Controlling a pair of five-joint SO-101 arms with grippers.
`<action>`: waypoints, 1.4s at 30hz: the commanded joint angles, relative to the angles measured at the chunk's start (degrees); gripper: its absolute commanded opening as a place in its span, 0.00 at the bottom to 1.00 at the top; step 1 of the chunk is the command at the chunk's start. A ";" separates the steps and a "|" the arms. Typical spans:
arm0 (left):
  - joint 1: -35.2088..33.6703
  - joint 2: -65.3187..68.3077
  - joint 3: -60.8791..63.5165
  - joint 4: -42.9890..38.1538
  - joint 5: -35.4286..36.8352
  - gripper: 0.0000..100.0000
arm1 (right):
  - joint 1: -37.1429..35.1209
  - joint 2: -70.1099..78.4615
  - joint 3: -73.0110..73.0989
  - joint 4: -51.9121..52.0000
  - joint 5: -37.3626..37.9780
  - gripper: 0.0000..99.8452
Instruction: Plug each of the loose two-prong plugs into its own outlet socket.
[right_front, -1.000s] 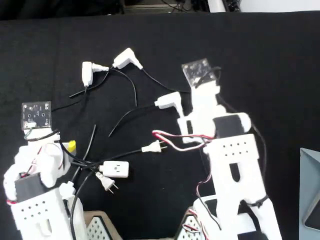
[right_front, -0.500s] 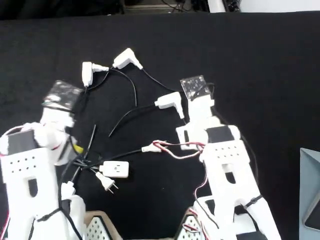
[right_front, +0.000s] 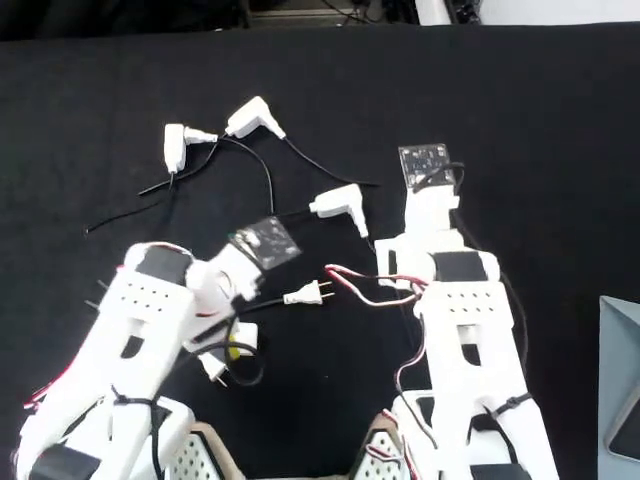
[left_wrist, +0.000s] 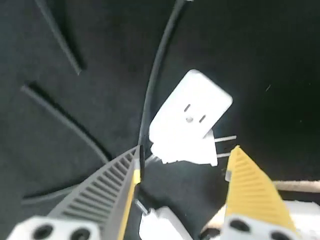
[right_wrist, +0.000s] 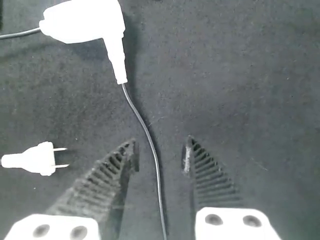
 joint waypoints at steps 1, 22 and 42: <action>3.21 1.67 0.66 -3.96 -0.35 0.28 | 0.53 -0.66 0.22 -1.23 -0.88 0.15; 4.62 16.53 2.77 -17.76 -0.26 0.16 | 0.53 -0.66 4.97 -8.35 -0.97 0.15; -5.23 18.90 -6.81 -17.49 0.18 0.17 | 0.44 -0.66 5.05 -8.09 -0.97 0.15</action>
